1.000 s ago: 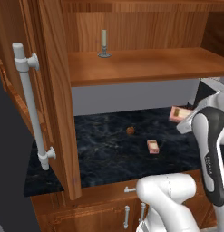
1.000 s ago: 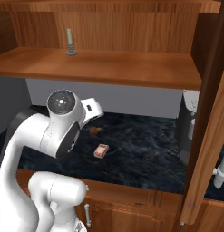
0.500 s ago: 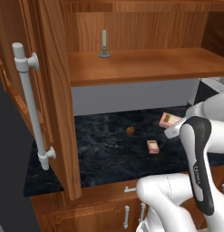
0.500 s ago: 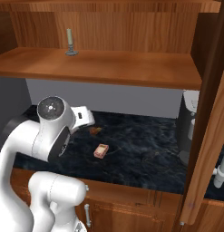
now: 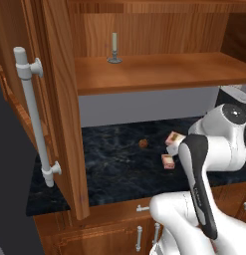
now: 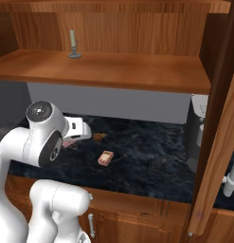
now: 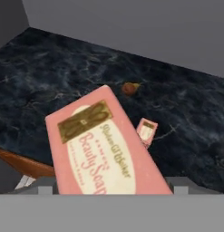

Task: Pick the bar soap and bar soap from the cabinet and place them on the counter.

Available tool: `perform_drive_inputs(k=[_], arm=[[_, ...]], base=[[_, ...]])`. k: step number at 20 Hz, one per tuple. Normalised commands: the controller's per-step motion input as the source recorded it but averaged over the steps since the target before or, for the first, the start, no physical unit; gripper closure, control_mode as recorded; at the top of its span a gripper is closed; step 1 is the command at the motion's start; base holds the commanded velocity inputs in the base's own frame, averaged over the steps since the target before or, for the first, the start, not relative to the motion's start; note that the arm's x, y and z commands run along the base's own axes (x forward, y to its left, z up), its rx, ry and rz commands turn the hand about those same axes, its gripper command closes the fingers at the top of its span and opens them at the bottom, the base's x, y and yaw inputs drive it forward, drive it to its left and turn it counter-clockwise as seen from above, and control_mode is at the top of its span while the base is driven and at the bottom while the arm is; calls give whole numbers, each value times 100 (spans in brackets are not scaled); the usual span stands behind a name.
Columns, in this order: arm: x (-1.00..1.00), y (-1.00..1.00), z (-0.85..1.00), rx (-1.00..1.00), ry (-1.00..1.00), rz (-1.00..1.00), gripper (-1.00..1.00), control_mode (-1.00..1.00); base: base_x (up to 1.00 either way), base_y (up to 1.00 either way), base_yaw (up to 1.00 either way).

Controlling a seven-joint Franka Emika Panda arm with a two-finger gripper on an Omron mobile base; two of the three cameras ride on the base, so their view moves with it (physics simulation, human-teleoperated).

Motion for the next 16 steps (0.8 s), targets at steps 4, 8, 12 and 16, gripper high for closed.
perform_drive_inputs(k=[4, 8, 12, 16], arm=[[8, 17, -27, 6, 9, -8, 100, -100], [7, 17, -27, 7, 6, -5, 100, -100], [8, 17, -34, 5, 0, -5, 100, -100], [20, 19, -40, 3, 0, -5, 100, -100]], base=[[0, 0, 0], [0, 0, 0], [0, 0, 0], [0, 0, 0]])
